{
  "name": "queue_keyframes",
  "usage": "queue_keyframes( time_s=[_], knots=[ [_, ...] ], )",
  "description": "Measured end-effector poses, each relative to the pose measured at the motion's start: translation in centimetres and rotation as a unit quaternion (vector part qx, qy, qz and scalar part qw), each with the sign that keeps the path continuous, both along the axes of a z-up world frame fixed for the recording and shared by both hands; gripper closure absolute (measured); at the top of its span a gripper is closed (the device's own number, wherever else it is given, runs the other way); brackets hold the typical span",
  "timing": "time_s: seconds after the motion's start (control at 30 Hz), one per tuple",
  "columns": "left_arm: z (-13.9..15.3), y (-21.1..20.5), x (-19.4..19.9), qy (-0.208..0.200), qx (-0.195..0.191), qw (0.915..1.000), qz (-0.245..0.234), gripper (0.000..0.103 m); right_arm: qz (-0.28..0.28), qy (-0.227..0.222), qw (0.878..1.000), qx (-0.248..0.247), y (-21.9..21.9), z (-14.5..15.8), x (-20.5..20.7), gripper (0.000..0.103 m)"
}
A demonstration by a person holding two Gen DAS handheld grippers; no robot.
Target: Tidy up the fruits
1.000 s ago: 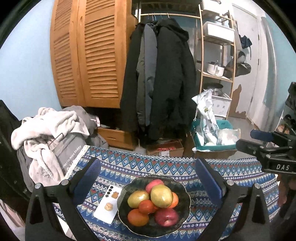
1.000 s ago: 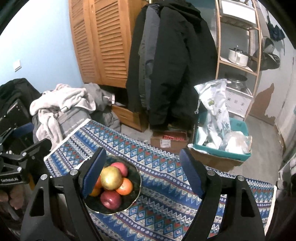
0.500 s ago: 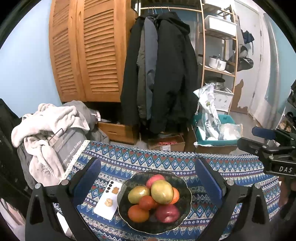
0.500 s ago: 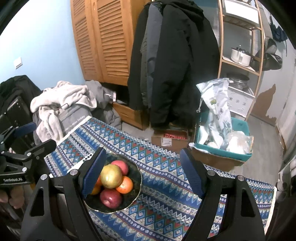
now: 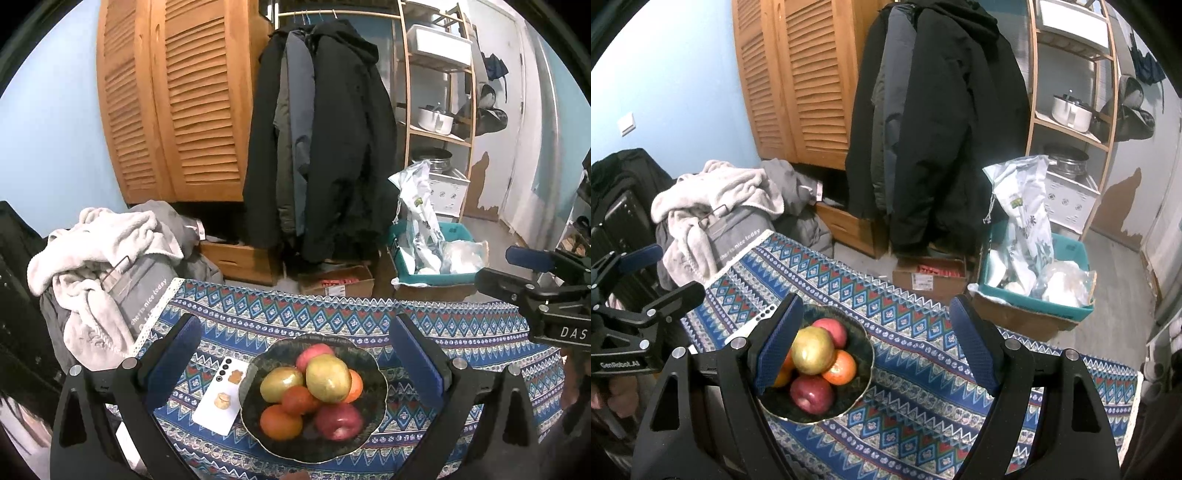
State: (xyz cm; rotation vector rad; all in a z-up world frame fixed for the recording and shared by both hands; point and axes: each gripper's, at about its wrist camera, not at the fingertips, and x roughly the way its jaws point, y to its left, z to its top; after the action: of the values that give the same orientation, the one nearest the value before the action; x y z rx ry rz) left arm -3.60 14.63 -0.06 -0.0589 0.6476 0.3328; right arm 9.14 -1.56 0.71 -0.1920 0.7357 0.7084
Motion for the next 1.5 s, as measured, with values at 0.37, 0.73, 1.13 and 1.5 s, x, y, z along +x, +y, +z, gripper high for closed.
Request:
queue_keyframes(
  time_s=[0.37,0.73,1.13,1.5],
  knots=[
    [-0.21,-0.02,0.31,0.006,-0.008,0.9999,-0.004,0.001,0.004,0.002,1.000,-0.002,0.02,0.03,0.03,0.023],
    [-0.42,-0.15,0.40,0.011,-0.014,0.9998,-0.005,0.001,0.006,0.003,1.000,-0.004,0.12,-0.13,-0.11,0.023],
    [-0.44,-0.11,0.40,0.011,-0.016,0.9998,-0.002,0.000,0.006,0.003,1.000,-0.003,0.13,-0.11,-0.10,0.023],
    [-0.55,-0.13,0.44,0.011,-0.017,0.9998,-0.001,0.001,0.007,0.003,1.000,-0.003,0.37,-0.16,-0.25,0.023]
  ],
)
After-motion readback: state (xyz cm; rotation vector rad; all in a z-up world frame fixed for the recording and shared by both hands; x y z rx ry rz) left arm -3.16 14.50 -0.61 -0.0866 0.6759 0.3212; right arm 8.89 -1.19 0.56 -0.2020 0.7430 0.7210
